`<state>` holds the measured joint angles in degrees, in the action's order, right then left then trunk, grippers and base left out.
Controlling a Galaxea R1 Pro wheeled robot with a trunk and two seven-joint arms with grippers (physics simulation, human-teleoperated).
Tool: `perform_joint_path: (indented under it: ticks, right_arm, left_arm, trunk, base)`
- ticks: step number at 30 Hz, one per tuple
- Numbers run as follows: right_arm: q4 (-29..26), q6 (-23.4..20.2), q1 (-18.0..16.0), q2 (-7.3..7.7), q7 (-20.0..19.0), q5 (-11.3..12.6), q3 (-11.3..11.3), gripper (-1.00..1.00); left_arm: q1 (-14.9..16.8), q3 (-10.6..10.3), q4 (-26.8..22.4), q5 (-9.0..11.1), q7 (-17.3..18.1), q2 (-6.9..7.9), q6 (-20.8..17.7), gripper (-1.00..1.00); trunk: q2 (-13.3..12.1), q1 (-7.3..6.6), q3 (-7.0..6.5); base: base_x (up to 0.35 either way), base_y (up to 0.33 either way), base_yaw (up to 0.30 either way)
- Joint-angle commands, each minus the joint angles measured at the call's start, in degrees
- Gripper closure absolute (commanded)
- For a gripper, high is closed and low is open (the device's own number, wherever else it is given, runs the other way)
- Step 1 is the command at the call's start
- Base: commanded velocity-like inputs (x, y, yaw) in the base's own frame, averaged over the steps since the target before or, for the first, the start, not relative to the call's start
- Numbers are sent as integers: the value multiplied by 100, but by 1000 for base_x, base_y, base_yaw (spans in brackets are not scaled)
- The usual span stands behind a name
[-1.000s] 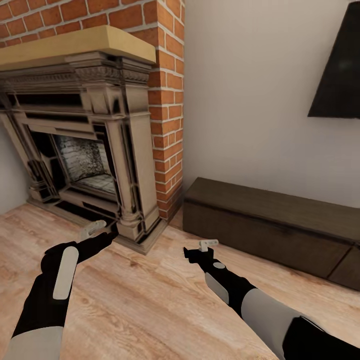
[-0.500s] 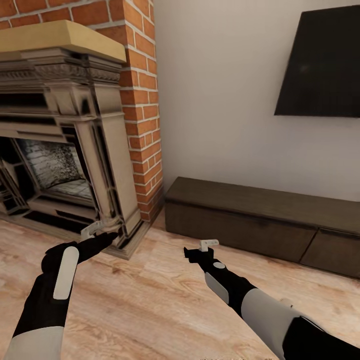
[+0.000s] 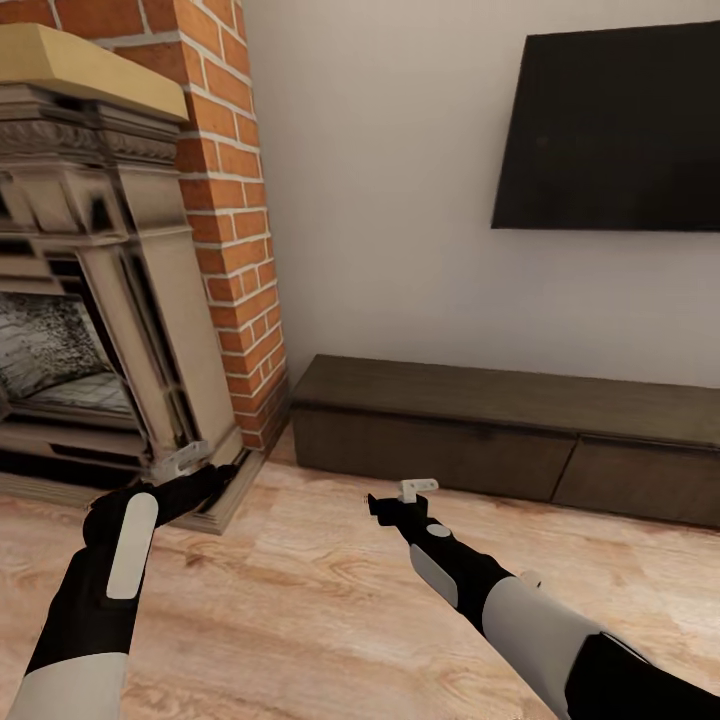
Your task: Place each of the two pumpkins and all three candles from the living room inside a cabinet in the living room (use any cabinet), then make sure every cabinet is closed, and position the cauldron so it is next to a table in the living room.
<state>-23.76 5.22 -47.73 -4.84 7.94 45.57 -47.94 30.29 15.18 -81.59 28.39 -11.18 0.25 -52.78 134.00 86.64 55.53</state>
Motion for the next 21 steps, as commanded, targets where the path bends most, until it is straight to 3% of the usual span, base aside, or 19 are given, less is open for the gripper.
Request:
perform_joint_path:
  ticks: [1,5,21]
  right_arm:
    - [3,31,-8,0,34,57,-49,-100]
    - [3,29,-8,0,40,55,-49,-100]
    - [3,48,-8,0,41,55,-49,-100]
  left_arm:
    - [3,2,-6,62,-50,2,-22,-100]
    - [2,-4,0,67,-50,-5,-22,-100]
    - [2,-8,9,72,-50,-7,-22,-100]
  trunk:
    - [2,-1,6]
    - [2,-1,6]
    - [2,-1,6]
  base:
    - [62,162,-272]
    - [115,193,-272]
    - [52,50,-272]
